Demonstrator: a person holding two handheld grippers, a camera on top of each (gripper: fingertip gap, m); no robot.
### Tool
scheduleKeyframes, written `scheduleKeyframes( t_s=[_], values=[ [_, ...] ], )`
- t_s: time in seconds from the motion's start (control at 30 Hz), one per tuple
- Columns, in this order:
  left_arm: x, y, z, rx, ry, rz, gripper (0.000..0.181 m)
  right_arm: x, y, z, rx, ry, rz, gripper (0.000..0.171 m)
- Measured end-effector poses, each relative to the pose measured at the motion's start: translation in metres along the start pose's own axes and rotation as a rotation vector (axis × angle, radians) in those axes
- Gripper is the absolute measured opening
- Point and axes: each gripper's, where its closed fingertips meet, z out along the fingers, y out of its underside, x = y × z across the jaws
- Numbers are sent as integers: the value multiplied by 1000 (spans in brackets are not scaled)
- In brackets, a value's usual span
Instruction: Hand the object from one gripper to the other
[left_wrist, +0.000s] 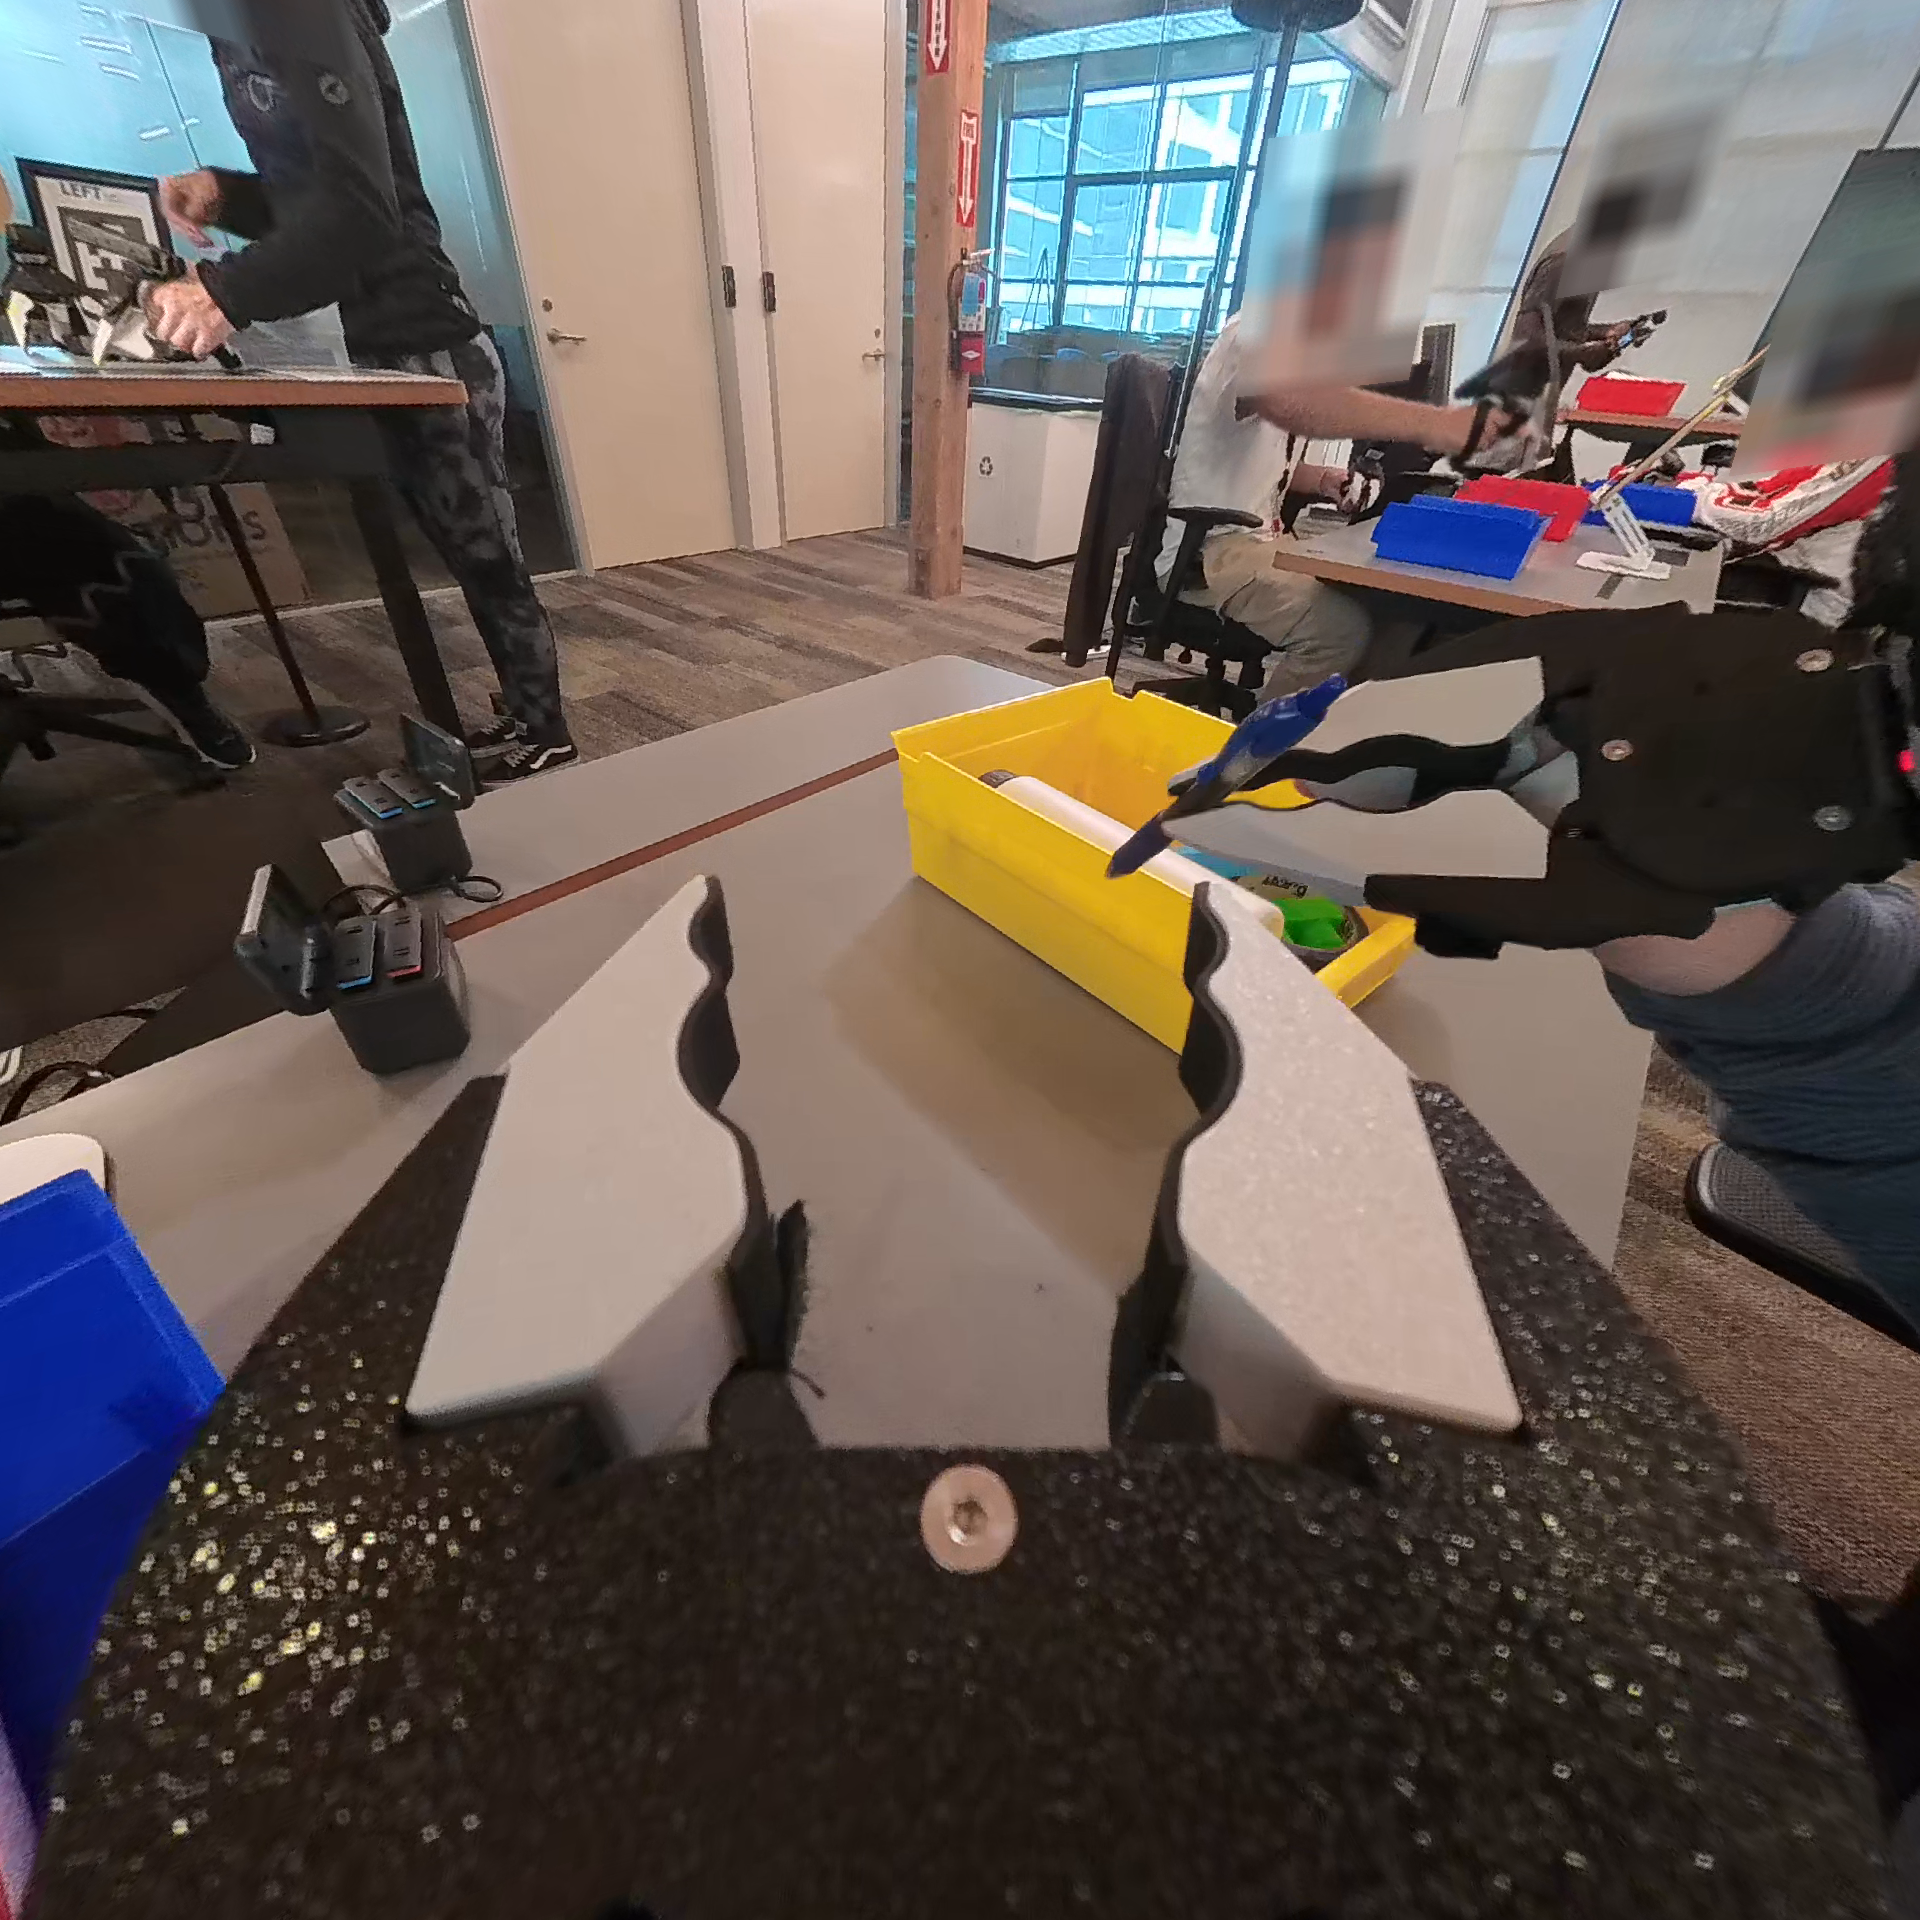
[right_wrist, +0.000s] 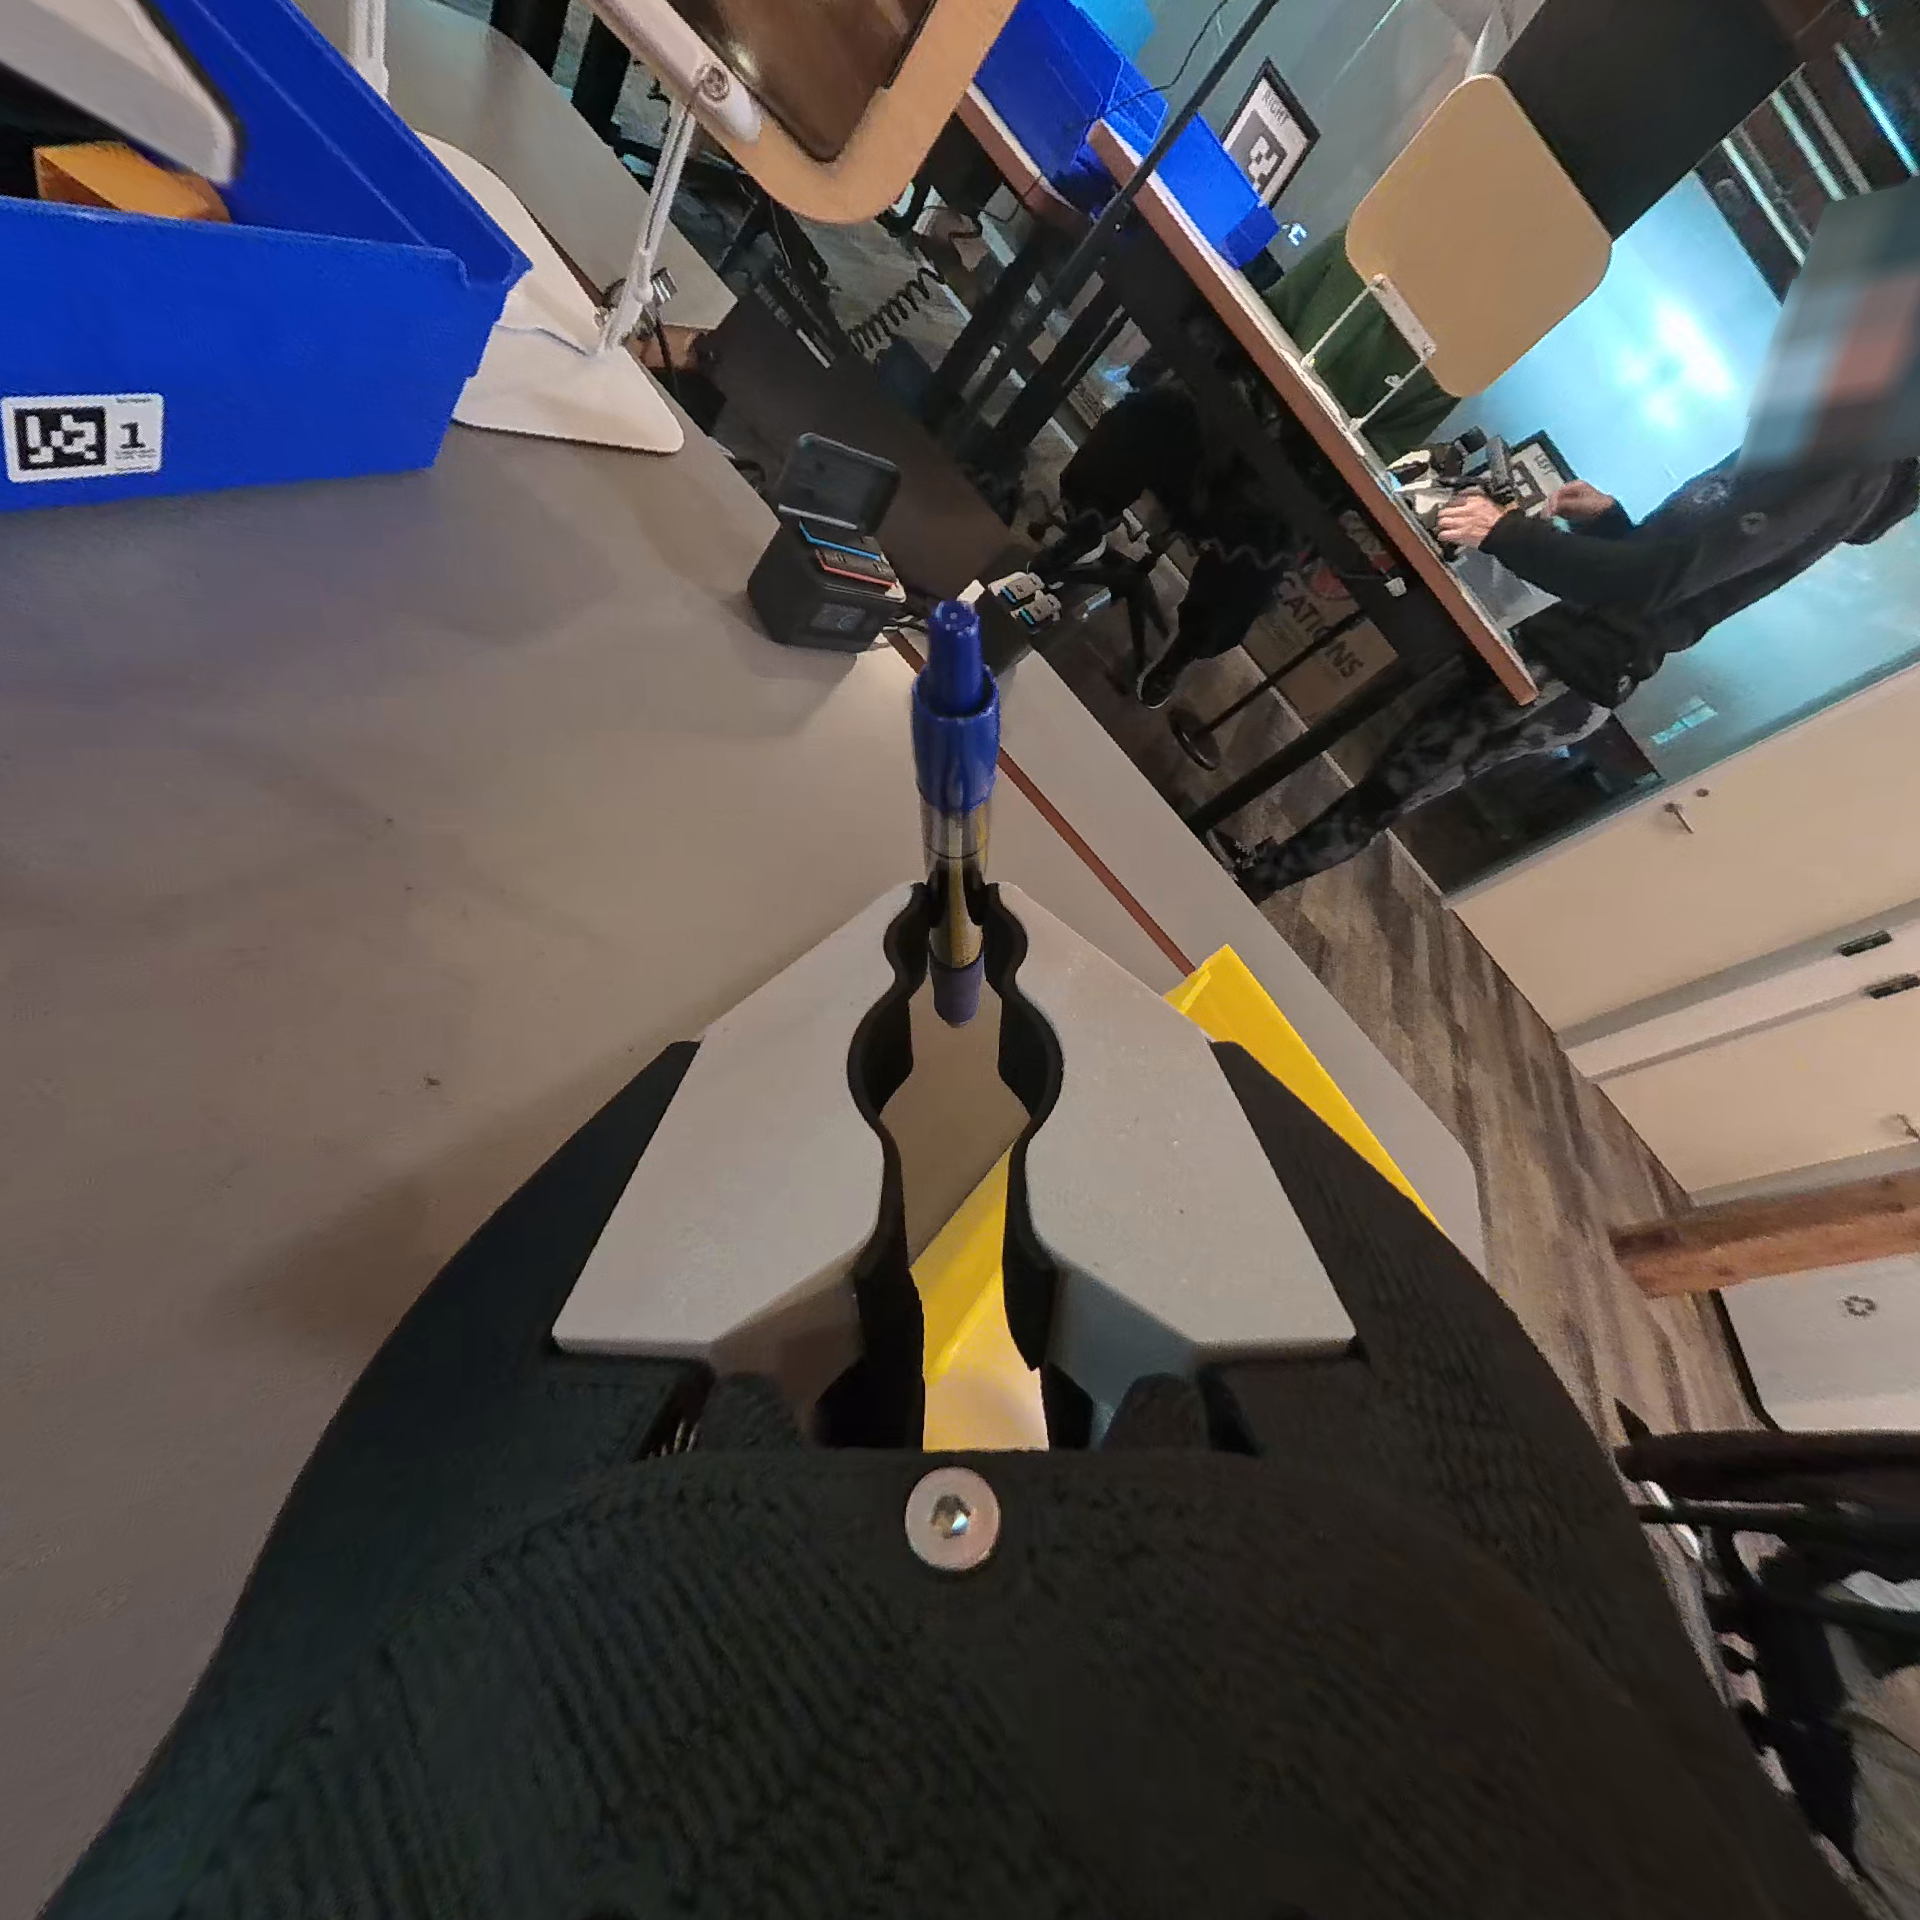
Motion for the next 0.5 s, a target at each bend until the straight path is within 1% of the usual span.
scheduleKeyframes(
  t_s=[0.13,0.27,0.33,0.4,0.5],
  values=[
    [-3,-1,-2,-2,-3,-8,86,13,3,-4,14,-19,65,8],
    [-9,-6,-8,9,-14,-12,86,60,24,-16,9,31,205,8],
    [-13,-10,-12,15,-24,-14,86,85,45,-22,-24,63,285,8],
    [-18,-12,-16,12,-39,-18,86,102,73,-23,-96,83,341,8],
    [-27,-13,-23,-4,-67,-25,87,109,115,-16,-211,62,420,8]
  ],
)
